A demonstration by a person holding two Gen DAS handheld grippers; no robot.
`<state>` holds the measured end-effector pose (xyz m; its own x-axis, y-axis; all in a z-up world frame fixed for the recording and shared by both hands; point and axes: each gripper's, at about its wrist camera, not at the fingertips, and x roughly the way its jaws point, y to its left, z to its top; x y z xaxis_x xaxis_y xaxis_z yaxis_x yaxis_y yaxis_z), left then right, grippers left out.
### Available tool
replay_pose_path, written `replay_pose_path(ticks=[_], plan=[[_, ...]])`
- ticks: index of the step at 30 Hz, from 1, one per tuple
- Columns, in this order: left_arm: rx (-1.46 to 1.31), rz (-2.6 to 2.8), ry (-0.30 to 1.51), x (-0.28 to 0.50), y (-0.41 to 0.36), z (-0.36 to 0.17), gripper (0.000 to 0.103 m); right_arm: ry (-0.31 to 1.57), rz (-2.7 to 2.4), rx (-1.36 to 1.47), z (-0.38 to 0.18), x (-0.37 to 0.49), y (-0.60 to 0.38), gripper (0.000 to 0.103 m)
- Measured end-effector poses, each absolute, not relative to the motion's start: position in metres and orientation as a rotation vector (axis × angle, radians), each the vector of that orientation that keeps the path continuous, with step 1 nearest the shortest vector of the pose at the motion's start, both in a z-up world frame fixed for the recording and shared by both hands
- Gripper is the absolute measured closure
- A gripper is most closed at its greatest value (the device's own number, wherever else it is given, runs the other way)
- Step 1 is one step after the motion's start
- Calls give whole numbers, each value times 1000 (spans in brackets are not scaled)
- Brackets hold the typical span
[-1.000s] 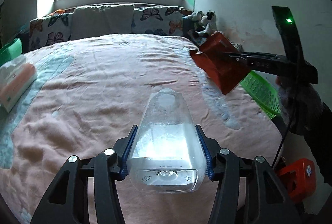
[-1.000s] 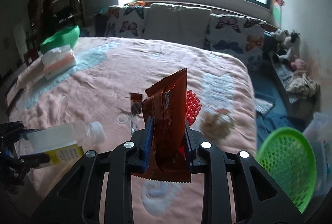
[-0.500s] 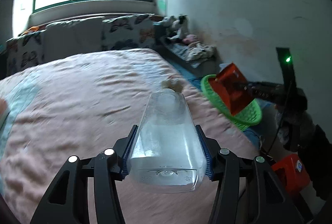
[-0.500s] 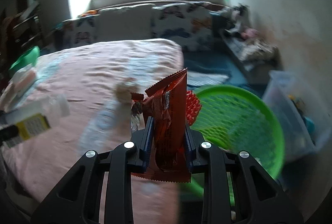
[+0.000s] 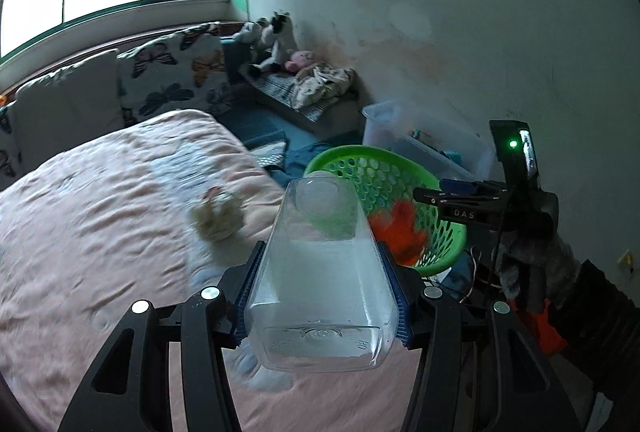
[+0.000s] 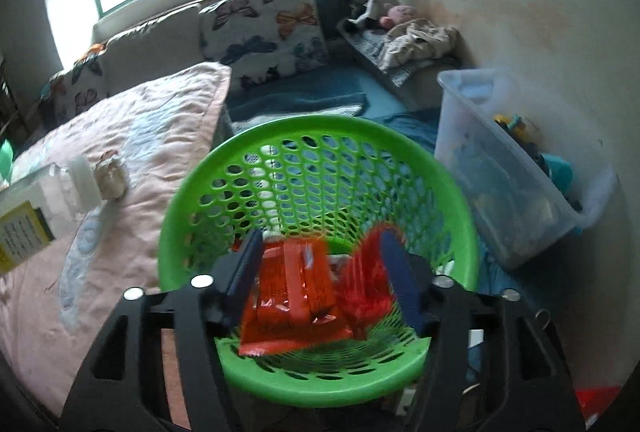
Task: Collect trash
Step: 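Carry the bottle and red wrapper toward the green basket with both tools, then release the red wrapper into the basket with the right tool while the left tool lowers the bottle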
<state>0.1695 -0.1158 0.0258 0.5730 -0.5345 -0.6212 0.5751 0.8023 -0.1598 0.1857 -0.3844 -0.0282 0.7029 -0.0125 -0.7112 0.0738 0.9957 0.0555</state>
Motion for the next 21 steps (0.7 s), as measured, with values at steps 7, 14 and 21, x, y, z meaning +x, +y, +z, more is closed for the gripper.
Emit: replay_pose_path(ticks=[7, 14, 21], plan=[[121, -719, 756, 190, -169, 15, 51, 769, -65, 104, -24, 168, -401, 35], [170, -761, 825, 208, -217, -6, 51, 722, -87, 75, -14, 141, -415, 29], [193, -784, 850, 210, -239, -17, 51, 709, -94, 84, -10, 131, -423, 29]])
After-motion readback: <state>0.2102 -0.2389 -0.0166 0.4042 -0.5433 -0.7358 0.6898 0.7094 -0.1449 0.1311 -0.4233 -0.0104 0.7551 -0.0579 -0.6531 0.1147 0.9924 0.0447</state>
